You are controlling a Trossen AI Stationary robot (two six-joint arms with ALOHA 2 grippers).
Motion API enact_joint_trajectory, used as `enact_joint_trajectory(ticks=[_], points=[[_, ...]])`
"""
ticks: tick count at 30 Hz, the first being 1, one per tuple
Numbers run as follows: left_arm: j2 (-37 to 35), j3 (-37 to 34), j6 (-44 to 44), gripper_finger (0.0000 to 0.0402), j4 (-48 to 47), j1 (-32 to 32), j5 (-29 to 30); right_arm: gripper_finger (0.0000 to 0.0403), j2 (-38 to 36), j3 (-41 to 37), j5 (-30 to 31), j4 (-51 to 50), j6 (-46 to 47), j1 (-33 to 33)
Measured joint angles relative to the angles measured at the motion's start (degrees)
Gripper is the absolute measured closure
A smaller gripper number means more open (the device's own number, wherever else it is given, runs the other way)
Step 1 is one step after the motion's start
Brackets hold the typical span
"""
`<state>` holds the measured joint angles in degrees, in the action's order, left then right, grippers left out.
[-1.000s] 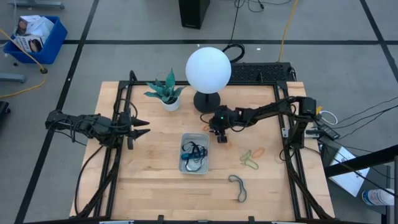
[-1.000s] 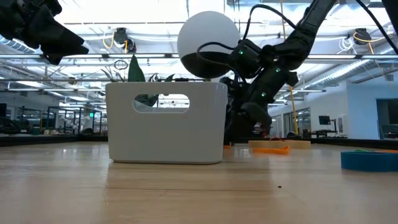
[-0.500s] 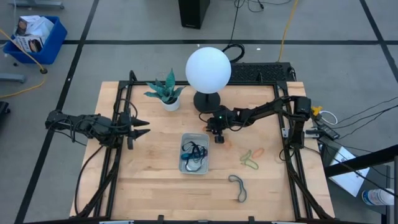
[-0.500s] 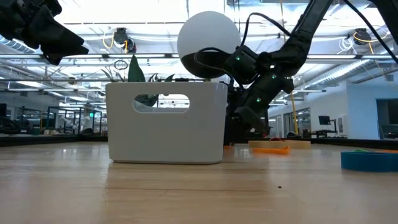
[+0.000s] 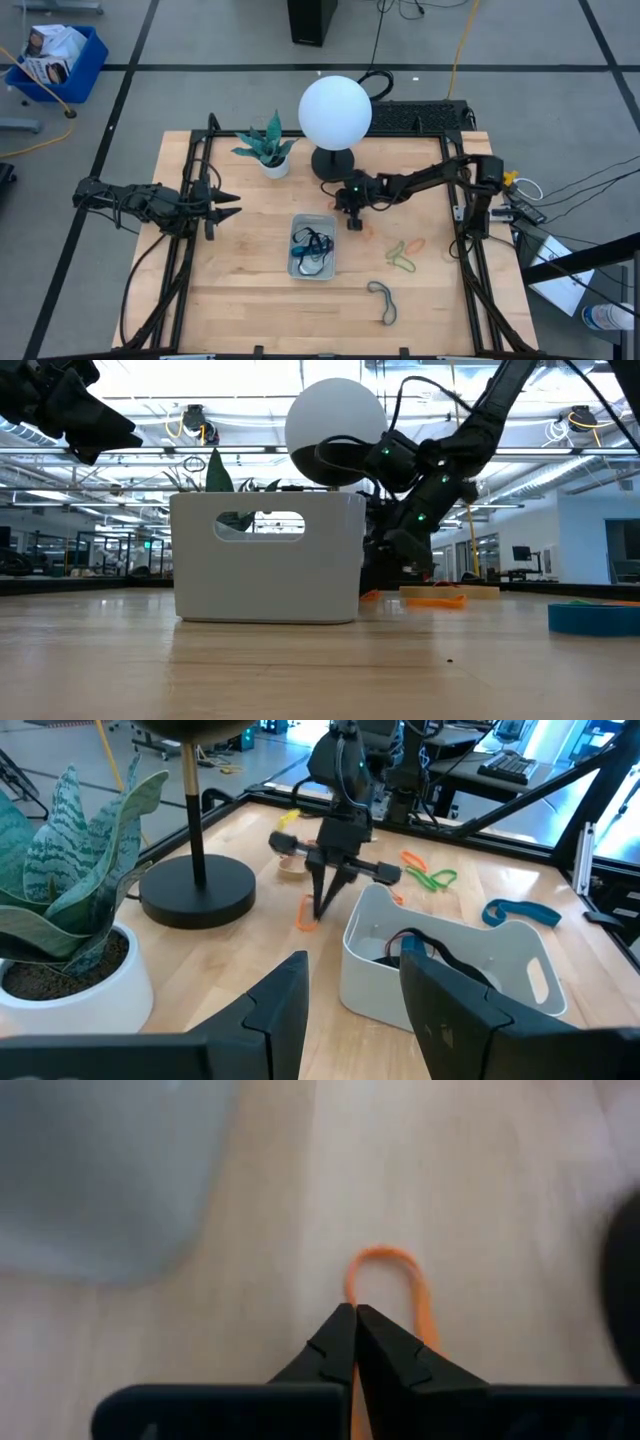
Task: Pick and place rubber bands into bin
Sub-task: Put the top orange rubber band into the gray bin
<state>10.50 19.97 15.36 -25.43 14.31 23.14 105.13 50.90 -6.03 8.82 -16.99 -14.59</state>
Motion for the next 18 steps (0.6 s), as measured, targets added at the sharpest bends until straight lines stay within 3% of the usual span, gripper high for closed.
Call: enact_joint_trajectory(ticks=[6,18], points=[[-0.02,0.00,-0.22,0.0236,-0.07,0.01,0.00,0.0402,-8.48,-0.07,10.78,-4.78,-0.79,-0.13],[-0.02,-0.01,-1.73,0.0236,-0.09,0.02,-0.02,0.0402,-29.96,0.00,10.91,-2.66,6.37,0.76]])
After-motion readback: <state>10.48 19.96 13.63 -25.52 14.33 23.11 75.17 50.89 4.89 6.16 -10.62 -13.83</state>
